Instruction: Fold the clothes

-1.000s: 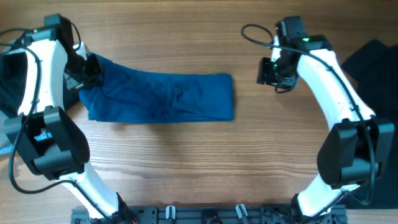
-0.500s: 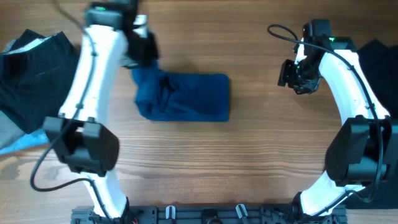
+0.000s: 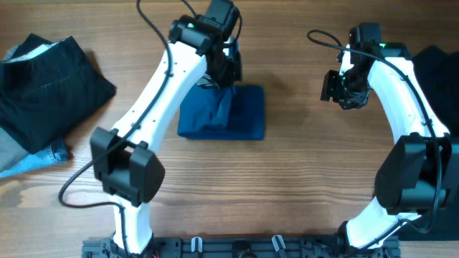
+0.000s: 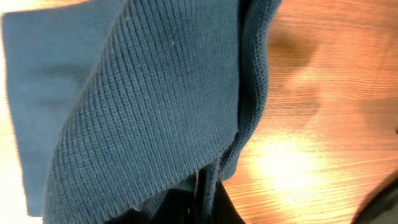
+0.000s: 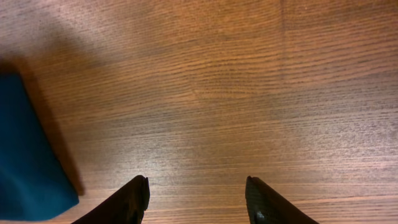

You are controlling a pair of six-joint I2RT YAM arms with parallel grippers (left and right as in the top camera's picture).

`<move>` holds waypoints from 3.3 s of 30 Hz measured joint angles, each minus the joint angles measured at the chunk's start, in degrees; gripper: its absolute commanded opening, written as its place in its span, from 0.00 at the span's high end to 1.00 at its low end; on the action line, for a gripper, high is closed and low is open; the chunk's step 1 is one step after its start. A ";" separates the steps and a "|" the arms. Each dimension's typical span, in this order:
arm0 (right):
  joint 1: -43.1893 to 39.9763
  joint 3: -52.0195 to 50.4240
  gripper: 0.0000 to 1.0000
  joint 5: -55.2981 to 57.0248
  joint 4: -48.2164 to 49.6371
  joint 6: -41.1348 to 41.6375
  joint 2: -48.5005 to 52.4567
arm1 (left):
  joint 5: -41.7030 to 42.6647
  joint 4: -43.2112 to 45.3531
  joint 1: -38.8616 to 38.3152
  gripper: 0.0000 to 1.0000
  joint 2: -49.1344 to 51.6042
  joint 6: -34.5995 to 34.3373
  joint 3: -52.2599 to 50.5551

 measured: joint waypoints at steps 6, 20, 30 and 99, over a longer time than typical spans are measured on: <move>0.00 0.00 0.45 0.00 -0.17 -0.17 0.00 | 0.15 1.53 -1.55 0.79 2.89 -0.94 0.00; 0.00 0.00 0.30 -1.84 -0.81 -2.19 0.00 | 1.44 3.80 1.86 0.40 1.86 -1.03 1.22; 7.96 -0.15 0.29 -28.22 6.21 -12.70 0.00 | 1.01 4.46 20.52 0.36 0.22 -0.13 2.29; 13.40 -4.63 0.26 0.28 1.88 2.05 -2.91 | 29.92 9.31 20.65 0.00 11.26 25.62 -7.52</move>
